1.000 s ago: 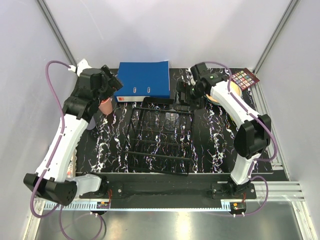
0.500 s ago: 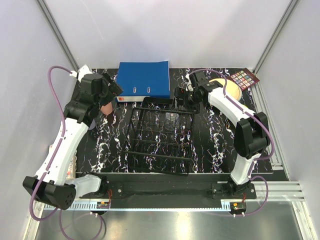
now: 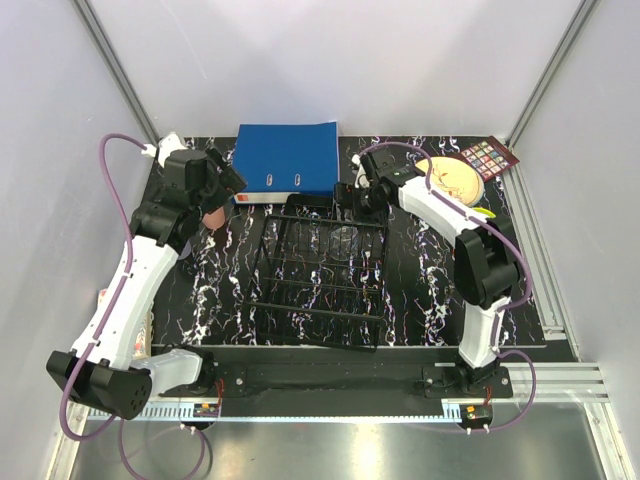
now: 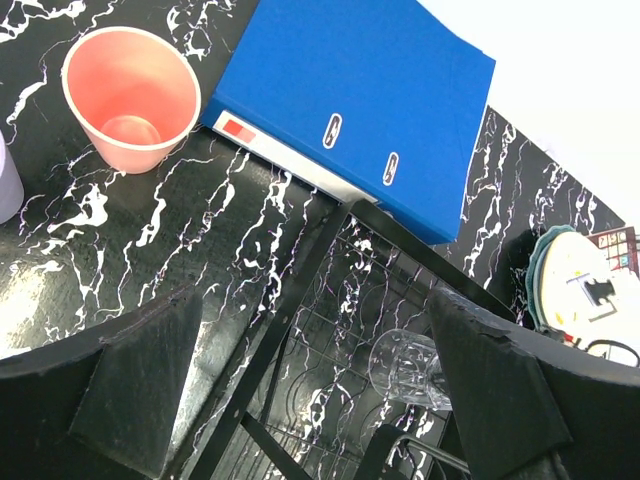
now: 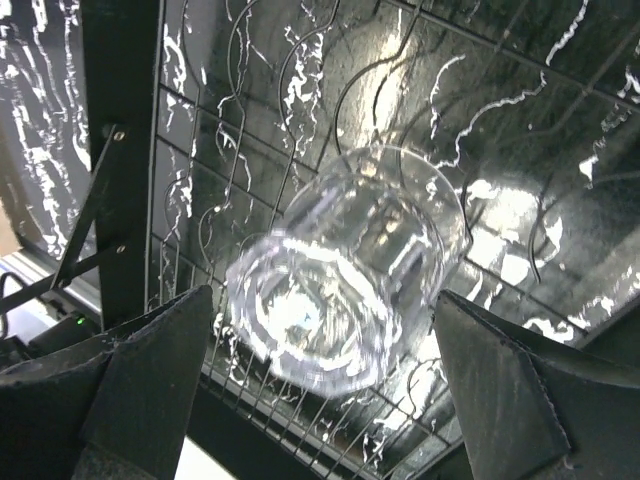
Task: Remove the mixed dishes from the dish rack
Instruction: Pick up the cup from the dish rack.
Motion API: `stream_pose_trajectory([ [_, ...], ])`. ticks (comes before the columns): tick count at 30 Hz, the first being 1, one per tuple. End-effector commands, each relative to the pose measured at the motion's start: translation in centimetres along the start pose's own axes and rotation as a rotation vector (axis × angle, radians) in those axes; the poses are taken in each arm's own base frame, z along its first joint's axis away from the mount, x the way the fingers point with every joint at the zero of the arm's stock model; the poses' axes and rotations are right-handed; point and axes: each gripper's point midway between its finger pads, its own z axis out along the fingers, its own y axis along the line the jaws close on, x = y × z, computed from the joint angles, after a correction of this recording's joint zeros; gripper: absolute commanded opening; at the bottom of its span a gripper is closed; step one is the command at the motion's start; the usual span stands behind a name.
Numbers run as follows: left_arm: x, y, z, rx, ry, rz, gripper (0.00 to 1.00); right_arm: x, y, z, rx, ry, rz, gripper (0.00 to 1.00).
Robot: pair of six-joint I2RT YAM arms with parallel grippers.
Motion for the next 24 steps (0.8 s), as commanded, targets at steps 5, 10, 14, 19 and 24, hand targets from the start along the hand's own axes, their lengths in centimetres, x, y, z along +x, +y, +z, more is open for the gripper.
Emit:
stream_pose_trajectory([
  [5, 0.2, -0.5, 0.3, 0.024, -0.002, 0.000, 0.99, -1.6, -0.1, 1.9, 0.066, -0.052, -0.074, 0.98],
  [10, 0.4, -0.4, 0.4, 0.024, 0.005, 0.005, 0.99, -1.5, -0.5, 2.3, 0.091, -0.054, -0.072, 0.86],
  [14, 0.3, -0.5, 0.4, 0.028, 0.005, 0.009, 0.99, -2.2, -0.5, 1.2, 0.120, -0.097, -0.076, 0.66],
  [19, 0.2, -0.7, 0.5, 0.035, 0.002, 0.008, 0.99, -2.5, -0.5, -0.5, 0.153, -0.126, -0.078, 0.32],
  [24, 0.0, -1.0, 0.6, 0.043, -0.005, 0.010, 0.99, -3.2, -0.3, -3.2, 0.191, -0.175, -0.089, 0.01],
])
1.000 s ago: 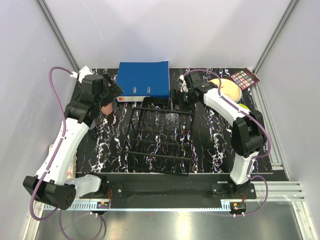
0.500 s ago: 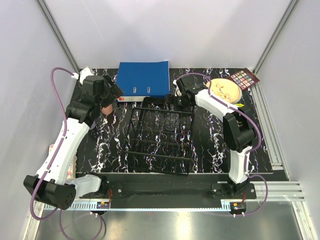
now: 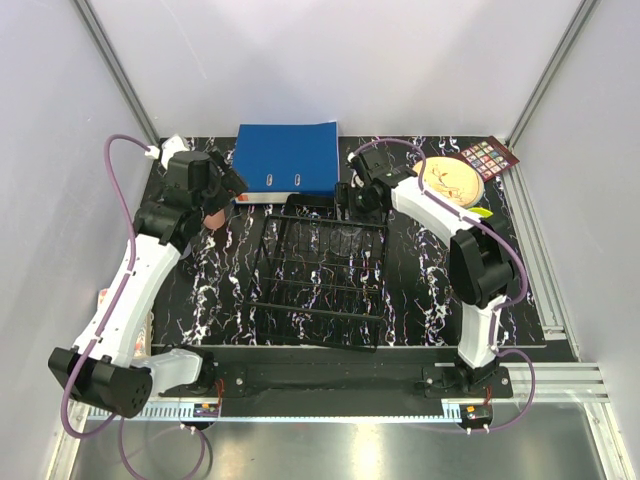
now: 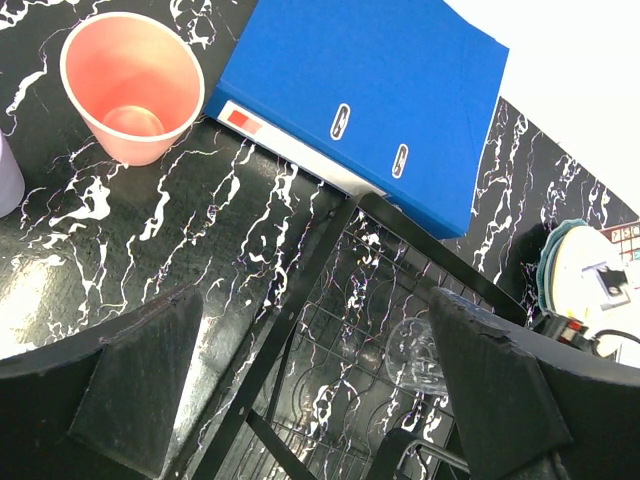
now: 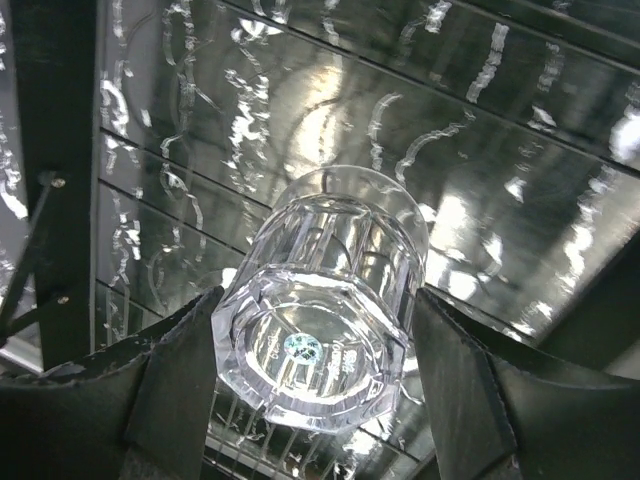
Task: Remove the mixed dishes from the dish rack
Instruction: Pick up the cup from the dish rack, then place the cup at the center of the board.
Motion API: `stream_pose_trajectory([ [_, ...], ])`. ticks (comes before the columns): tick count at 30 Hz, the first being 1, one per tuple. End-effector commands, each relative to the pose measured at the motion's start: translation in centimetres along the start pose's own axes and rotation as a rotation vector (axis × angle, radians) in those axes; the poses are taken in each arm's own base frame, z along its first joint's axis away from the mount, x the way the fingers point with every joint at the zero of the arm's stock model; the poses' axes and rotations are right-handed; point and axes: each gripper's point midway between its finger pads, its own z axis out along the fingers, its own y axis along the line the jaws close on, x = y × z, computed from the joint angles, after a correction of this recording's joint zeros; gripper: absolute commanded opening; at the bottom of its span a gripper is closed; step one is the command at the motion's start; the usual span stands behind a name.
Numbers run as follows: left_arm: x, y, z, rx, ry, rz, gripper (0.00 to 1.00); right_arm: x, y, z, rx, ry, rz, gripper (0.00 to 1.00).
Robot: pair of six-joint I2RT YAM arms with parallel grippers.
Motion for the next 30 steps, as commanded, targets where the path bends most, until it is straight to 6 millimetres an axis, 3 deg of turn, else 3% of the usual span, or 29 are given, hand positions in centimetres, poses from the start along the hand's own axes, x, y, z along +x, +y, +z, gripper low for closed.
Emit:
stream_pose_trajectory([
  [1, -0.9, -1.6, 0.0, 0.060, -0.026, 0.003, 0.99, -2.3, 0.2, -4.7, 0.055, -0.114, -0.036, 0.00],
  [6, -1.2, -1.8, -0.1, 0.065, -0.034, 0.004, 0.99, -3.0, 0.1, -7.6, 0.084, -0.160, -0.047, 0.00],
  [9, -1.5, -1.9, -0.2, 0.068, -0.044, 0.001, 0.99, -4.5, 0.3, -10.5, 0.110, -0.241, -0.038, 0.00],
  [12, -1.8, -2.1, -0.2, 0.066, -0.049, 0.005, 0.99, -7.0, 0.6, -13.6, 0.139, -0.351, -0.036, 0.00],
  [17, -4.3, -2.9, -1.1, 0.056, -0.105, 0.034, 0.99, -11.1, 0.2, -18.3, 0.231, -0.536, 0.014, 0.00],
  [20, -5.9, -3.7, -1.8, 0.065, -0.140, 0.020, 0.99, -12.8, 1.6, -21.1, 0.179, -0.627, 0.055, 0.00],
  [23, -6.7, -5.7, -2.2, 0.129, -0.133, -0.010, 0.99, -13.7, 5.4, -23.2, -0.022, -0.673, 0.049, 0.00],
  [24, -6.3, -7.1, -2.5, 0.201, -0.096, -0.012, 0.99, -14.5, 6.9, -24.1, -0.106, -0.707, 0.073, 0.00],
  [25, -6.7, -8.7, -2.8, 0.283, -0.100, -0.016, 0.99, -14.0, 8.8, -24.5, -0.224, -0.677, 0.060, 0.00],
  [26, -6.5, -9.8, -2.9, 0.347, -0.082, -0.015, 0.99, -14.5, 9.2, -24.7, -0.271, -0.677, 0.081, 0.00],
  [27, -4.9, -11.3, -3.2, 0.450, -0.007, -0.004, 0.99, -14.7, 9.5, -24.9, -0.311, -0.661, 0.120, 0.00],
  [29, -5.5, -13.9, -4.2, 0.639, -0.001, -0.060, 0.99, -14.9, 10.8, -25.0, -0.403, -0.623, 0.122, 0.00],
  [30, -2.5, -14.5, -4.2, 0.758, 0.128, -0.069, 0.99, -14.9, 11.4, -25.3, -0.466, -0.601, 0.137, 0.00],
])
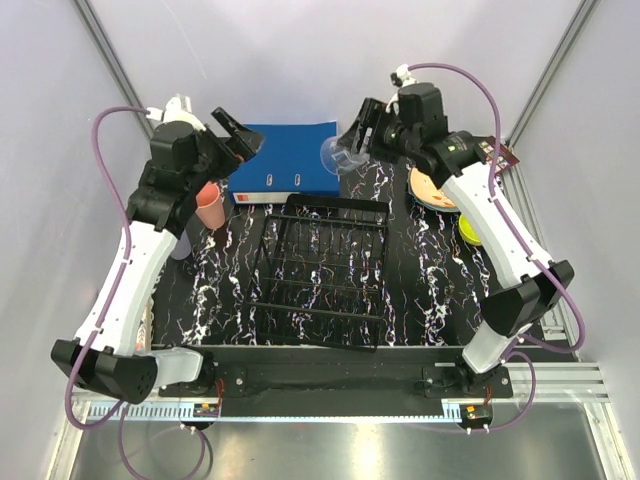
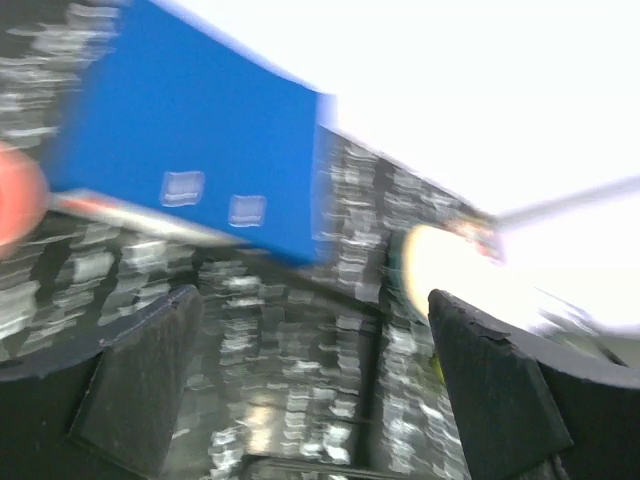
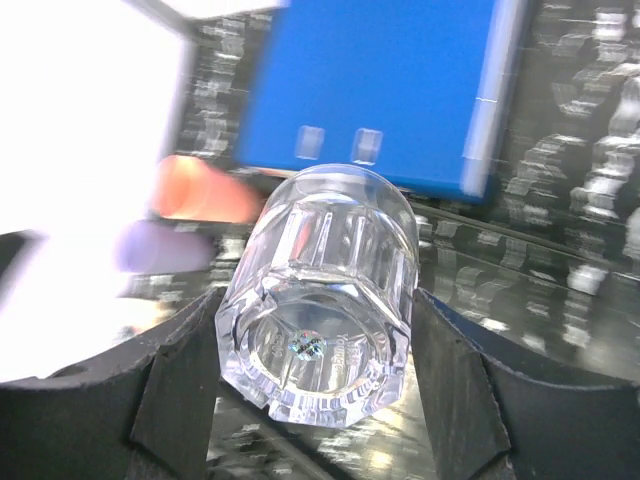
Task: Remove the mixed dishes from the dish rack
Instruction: Place the cup at the center of the board.
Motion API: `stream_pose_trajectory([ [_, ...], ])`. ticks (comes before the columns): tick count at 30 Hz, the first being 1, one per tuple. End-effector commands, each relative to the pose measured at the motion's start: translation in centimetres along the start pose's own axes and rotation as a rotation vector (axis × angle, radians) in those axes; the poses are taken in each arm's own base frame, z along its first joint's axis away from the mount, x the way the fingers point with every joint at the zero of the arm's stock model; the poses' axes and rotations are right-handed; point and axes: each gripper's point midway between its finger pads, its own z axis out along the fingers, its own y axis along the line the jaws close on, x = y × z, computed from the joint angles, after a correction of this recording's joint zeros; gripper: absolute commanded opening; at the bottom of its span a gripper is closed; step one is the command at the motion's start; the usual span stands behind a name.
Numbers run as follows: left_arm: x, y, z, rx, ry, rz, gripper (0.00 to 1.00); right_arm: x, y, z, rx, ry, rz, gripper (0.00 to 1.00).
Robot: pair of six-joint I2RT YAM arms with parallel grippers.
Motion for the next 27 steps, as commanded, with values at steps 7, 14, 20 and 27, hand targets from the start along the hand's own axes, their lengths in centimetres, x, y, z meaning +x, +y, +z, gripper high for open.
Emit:
stream_pose_trajectory([
  [7, 0.5, -10.8, -4.6, 1.000, 0.123, -0.343, 0.99, -4.5, 10.0, -4.2, -0.678, -0.002, 0.252, 0.00],
  [14, -0.2, -12.6, -6.4, 1.084, 0.105, -0.269, 0.99, -4.3, 11.3, -3.8, -0.806, 0.040, 0.323, 0.00],
  [20, 0.6, -13.0, -5.7, 1.054, 0.132, -0.234, 0.99, -3.1, 12.4, -2.7, -0.796, 0.081, 0.294, 0.00],
  [27, 1.9, -14.7, -6.1, 1.096, 0.186, -0.205, 0.97, -1.1, 13.6, -1.2, -0.807, 0.139, 0.293, 0.00],
])
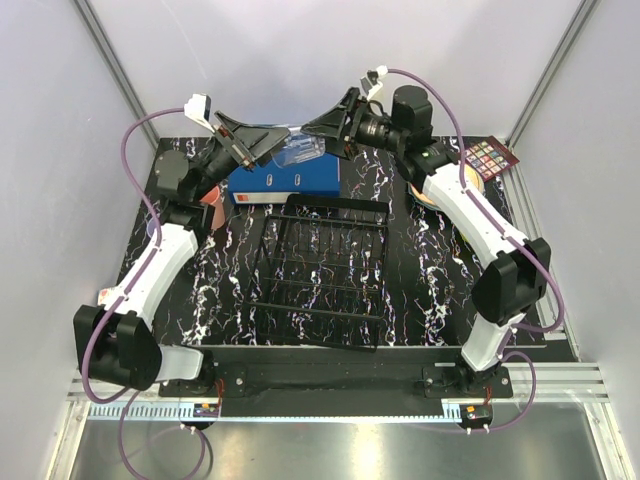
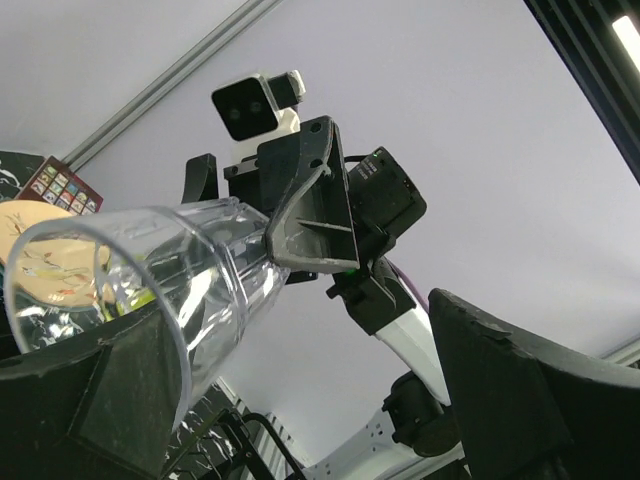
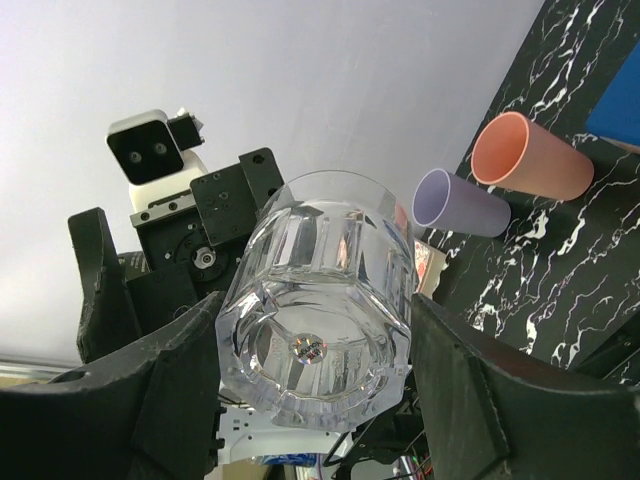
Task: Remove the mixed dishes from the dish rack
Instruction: Place the cup at the center of the board.
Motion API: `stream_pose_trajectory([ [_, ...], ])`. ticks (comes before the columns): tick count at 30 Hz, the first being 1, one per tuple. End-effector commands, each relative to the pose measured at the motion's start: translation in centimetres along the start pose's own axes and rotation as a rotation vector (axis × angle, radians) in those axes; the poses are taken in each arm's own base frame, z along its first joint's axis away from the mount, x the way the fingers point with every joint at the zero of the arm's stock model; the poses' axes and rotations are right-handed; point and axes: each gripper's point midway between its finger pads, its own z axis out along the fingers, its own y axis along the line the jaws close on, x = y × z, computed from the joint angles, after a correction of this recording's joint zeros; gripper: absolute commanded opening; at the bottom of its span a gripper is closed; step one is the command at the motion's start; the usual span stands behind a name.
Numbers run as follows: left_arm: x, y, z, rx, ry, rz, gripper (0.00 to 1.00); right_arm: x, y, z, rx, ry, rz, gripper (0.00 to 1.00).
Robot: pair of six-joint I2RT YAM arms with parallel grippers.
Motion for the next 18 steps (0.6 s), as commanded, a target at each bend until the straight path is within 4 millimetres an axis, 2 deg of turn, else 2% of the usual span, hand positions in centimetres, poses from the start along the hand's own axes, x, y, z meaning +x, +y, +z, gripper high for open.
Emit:
stream_pose_trajectory([
  [1, 1.2, -3.3, 1.1, 0.106, 0.069, 0.076, 0.93, 0.1, 3.2, 0.7, -0.091, 0.013, -0.060, 0.00],
  [2, 1.4, -3.2, 1.1, 0.109, 0.077, 0.077, 0.89, 0.3, 3.2, 0.7, -0.092, 0.016, -0.062, 0.00],
  [3, 1.6, -3.4, 1.1, 0.121, 0.083, 0.081, 0.76, 0.3, 3.1, 0.8, -0.088, 0.013, -0.065, 0.00],
  [5, 1.8, -3.2, 1.0, 0.122, 0.089, 0.080, 0.56, 0.3, 3.1, 0.6, -0.083, 0.008, -0.069, 0.00],
  [6, 1.9, -3.0, 0.9, 0.110, 0.091, 0.081, 0.30, 0.2, 3.0, 0.6, -0.076, 0.001, -0.073, 0.00],
  [7, 1.8, -2.8, 0.9, 0.095, 0.090, 0.083, 0.19, 0.1, 3.2, 0.4, -0.073, -0.004, -0.078, 0.00],
  [8, 1.7, -2.8, 1.0, 0.085, 0.089, 0.090, 0.08, 0.4, 2.7, 0.3, -0.051, 0.002, -0.073, 0.05],
  [9, 1.8, -2.0, 1.0, 0.047, 0.093, 0.090, 0.00, 0.3, 2.9, 0.1, -0.048, -0.004, -0.080, 0.18],
  [12, 1.1, -1.3, 1.0, -0.009, 0.077, 0.106, 0.00, 0.3, 2.3, -0.5, 0.009, -0.025, -0.105, 0.45],
  [13, 0.6, -1.1, 0.8, -0.024, 0.063, 0.112, 0.00, 0.4, 1.8, -0.8, 0.040, -0.025, -0.100, 0.65],
  [15, -0.3, -0.4, 0.7, -0.070, 0.039, 0.116, 0.00, -0.1, 0.9, -1.8, 0.108, -0.066, -0.131, 0.80],
  [16, -1.3, 0.2, 0.4, -0.100, 0.018, 0.122, 0.00, 0.2, -0.1, -2.4, 0.165, -0.064, -0.121, 0.91],
  [17, -2.1, 0.1, 0.3, -0.119, -0.001, 0.132, 0.00, 0.0, -0.9, -3.0, 0.210, -0.079, -0.153, 0.96],
  [18, -2.7, 2.0, -0.1, -0.205, -0.019, 0.120, 0.00, -0.7, -1.4, -4.1, 0.284, -0.142, -0.175, 1.00],
])
